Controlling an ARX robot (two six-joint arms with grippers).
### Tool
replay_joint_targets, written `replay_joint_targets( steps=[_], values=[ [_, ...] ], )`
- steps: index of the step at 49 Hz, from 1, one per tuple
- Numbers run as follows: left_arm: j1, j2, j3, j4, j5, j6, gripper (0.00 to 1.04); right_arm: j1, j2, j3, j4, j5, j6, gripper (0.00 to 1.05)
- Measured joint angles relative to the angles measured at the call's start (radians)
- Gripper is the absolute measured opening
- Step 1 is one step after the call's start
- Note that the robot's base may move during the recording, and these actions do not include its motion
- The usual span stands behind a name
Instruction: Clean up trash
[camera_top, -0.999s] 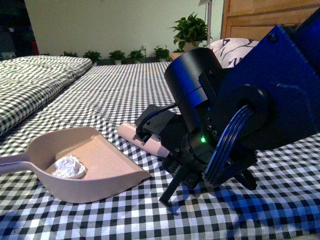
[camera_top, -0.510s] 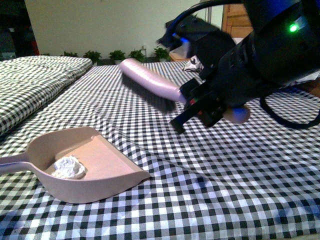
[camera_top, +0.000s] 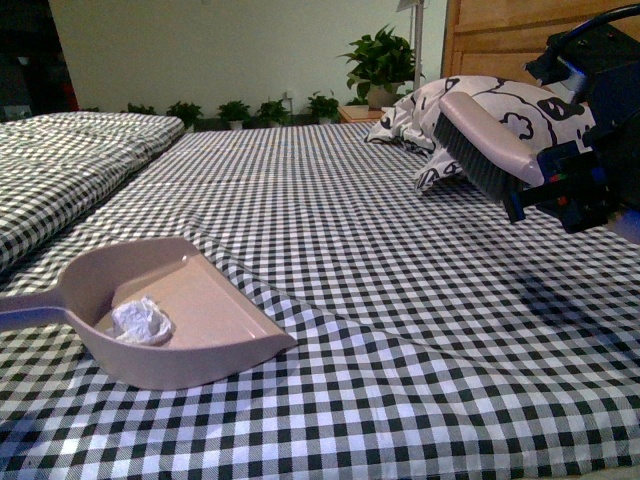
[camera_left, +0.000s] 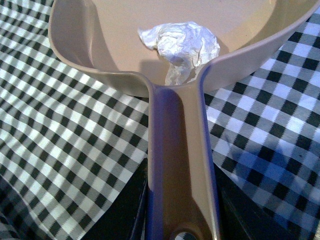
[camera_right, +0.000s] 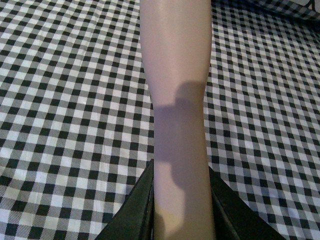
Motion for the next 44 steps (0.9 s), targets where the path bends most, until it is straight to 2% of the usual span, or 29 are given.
replay_joint_targets(
  steps=[16, 28, 33, 38, 44],
  values=[
    [0.013, -0.058, 0.030, 0.167, 0.005, -0.208, 0.29, -0.055, -0.103, -0.006, -0.023, -0.010, 0.035, 0.21],
    [0.012, -0.259, -0.045, 0.446, 0.014, -0.546, 0.29, -0.089, -0.232, -0.098, -0.023, 0.013, 0.069, 0.21],
    [-0.008, -0.364, -0.126, 0.582, -0.042, -0.696, 0.29, -0.097, -0.294, -0.136, -0.034, 0.019, 0.104, 0.21],
    [-0.032, -0.471, -0.212, 0.708, -0.194, -0.840, 0.29, -0.106, -0.403, -0.163, -0.042, 0.016, 0.151, 0.21],
    [-0.034, -0.583, -0.271, 0.708, -0.327, -0.937, 0.29, -0.134, -0.536, -0.187, -0.015, 0.008, 0.202, 0.21]
  ],
)
